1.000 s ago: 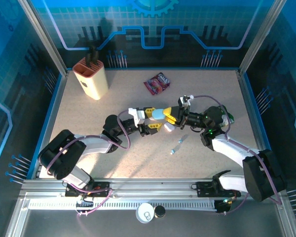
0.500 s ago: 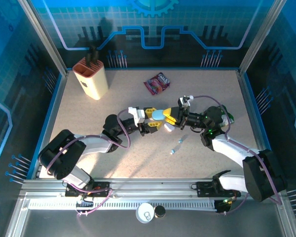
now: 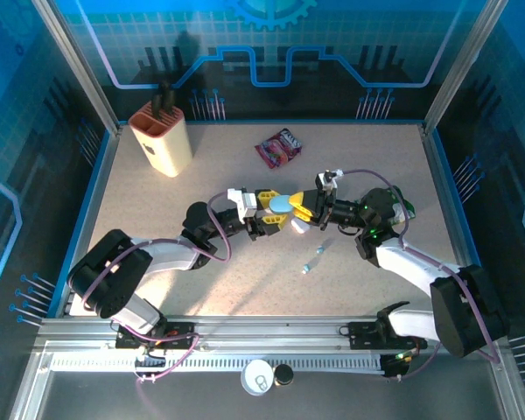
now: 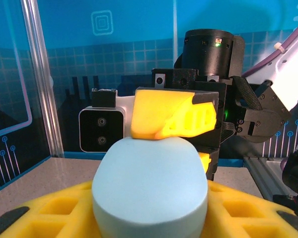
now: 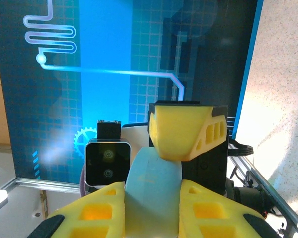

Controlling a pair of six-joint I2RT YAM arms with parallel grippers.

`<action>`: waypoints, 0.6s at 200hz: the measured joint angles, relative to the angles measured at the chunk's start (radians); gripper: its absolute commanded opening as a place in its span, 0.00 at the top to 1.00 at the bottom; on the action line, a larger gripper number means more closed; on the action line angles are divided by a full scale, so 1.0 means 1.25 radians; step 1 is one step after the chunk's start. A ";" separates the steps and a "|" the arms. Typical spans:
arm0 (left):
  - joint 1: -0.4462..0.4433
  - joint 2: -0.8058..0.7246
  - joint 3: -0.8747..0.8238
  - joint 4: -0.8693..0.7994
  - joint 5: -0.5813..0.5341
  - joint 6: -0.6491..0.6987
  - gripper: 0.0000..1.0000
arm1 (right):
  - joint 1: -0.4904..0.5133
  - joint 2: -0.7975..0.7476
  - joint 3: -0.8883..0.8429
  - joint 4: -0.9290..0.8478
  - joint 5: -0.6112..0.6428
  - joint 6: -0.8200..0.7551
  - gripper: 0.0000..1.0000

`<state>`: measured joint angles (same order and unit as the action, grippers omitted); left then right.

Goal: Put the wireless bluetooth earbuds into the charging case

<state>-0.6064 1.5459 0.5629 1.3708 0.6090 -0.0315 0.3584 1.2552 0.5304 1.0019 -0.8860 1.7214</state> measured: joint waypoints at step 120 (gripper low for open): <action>-0.001 0.005 0.006 0.000 0.013 -0.017 0.50 | 0.000 0.000 0.000 0.000 0.000 -0.001 0.87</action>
<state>-0.6071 1.5517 0.5701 1.3708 0.6250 -0.0532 0.3584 1.2552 0.5304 1.0019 -0.8864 1.7199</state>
